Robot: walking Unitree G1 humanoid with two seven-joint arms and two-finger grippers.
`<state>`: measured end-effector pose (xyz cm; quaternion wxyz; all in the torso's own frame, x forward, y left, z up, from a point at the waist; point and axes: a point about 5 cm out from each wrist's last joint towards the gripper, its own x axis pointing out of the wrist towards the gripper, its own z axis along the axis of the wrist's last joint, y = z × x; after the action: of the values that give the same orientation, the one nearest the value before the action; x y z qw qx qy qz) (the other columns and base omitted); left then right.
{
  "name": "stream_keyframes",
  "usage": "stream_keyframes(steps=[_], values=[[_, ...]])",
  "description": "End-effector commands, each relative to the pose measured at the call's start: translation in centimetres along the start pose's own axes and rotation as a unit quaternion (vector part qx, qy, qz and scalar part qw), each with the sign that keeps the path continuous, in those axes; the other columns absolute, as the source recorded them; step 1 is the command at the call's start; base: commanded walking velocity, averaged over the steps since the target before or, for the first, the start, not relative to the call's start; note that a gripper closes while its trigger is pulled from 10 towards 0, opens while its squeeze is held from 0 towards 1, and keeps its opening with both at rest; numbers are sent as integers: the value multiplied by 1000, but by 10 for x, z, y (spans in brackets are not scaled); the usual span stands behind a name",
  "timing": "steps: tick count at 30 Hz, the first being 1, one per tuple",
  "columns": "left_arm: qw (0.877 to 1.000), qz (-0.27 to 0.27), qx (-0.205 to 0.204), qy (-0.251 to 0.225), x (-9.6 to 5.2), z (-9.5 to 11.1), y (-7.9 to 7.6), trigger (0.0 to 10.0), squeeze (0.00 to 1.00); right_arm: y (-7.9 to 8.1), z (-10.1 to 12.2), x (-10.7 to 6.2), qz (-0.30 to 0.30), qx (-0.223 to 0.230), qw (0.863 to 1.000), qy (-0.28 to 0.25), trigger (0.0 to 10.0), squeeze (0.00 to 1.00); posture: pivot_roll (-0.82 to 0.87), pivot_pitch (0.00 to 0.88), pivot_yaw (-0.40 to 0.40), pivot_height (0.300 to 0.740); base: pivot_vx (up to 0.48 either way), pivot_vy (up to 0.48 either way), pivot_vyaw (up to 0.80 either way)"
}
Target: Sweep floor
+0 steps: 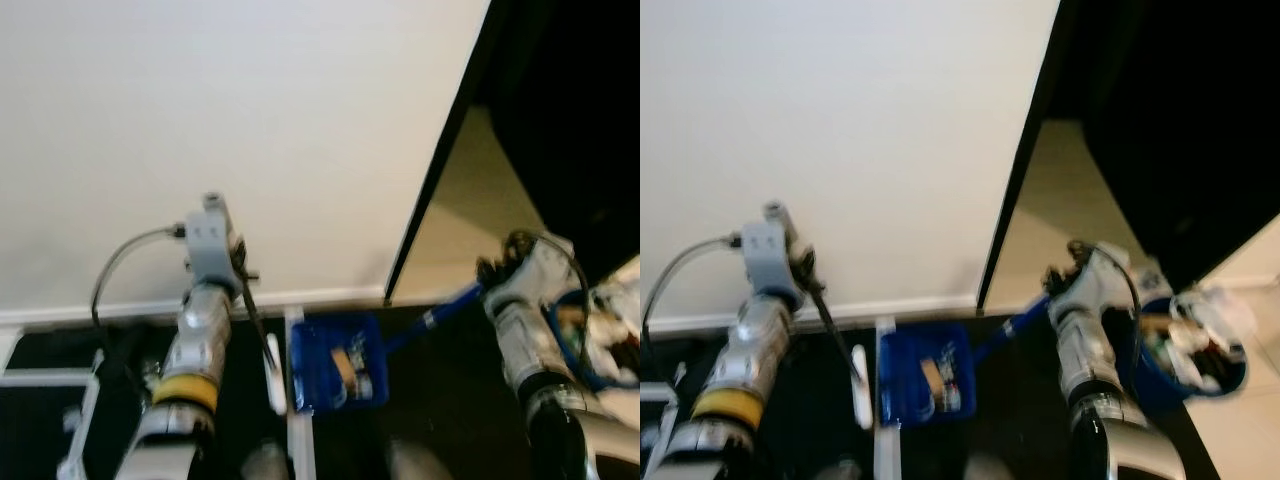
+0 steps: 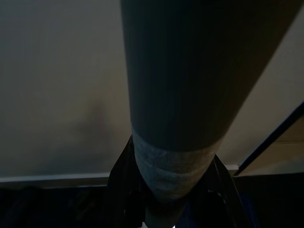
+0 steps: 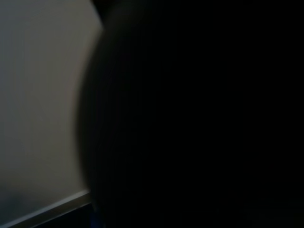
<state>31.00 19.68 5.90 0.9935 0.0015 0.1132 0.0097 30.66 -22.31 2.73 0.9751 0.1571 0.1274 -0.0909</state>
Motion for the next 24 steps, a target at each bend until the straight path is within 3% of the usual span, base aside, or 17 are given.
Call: stream_keyframes(steps=[1, 7, 24], values=[[1000, 3, -2, -9, 1, 4, 1, 10000, 0, 2, 7, 3, 3, 8, 1000, -13, 10000, 0, 73, 5, -63, 740, 0, 0, 0], [1000, 1, 2, -11, 1, 5, -1, 10000, 0, 2, 7, 3, 4, 7, 1000, -13, 10000, 0, 73, 5, -63, 740, 0, 0, 0], [1000, -4, -1, -9, 1, 4, -7, 10000, 0, 5, 13, 6, 11, 7, 1000, -21, 10000, 0, 70, 9, -65, 740, 0, -412, 0]])
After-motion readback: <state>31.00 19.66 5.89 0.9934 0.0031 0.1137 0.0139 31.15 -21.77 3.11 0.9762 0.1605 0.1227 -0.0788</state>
